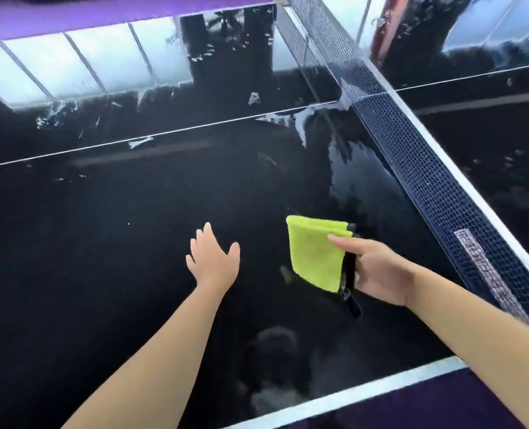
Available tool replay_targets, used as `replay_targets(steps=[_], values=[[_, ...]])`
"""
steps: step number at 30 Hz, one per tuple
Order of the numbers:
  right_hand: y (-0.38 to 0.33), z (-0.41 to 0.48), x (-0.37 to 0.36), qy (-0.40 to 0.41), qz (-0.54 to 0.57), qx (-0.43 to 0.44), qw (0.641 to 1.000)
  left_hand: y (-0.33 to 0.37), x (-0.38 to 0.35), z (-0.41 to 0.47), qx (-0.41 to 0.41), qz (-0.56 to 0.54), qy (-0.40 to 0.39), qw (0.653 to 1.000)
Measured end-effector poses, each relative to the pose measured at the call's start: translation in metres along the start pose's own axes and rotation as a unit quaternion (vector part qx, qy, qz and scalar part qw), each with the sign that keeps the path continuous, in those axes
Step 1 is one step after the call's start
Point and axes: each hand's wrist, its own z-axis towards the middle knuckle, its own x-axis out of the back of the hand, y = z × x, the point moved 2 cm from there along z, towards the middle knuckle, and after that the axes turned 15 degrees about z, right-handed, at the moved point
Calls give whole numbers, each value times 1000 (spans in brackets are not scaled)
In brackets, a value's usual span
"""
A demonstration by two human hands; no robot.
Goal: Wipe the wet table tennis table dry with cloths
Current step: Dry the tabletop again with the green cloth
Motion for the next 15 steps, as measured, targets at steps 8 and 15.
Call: replay_targets(steps=[8,15], values=[[-162,170,95,261,-111,257,924,55,-36,47,215,-1,-139,967],[-202,310,107,356,-511,163,765,51,-69,67,261,95,-169,946]])
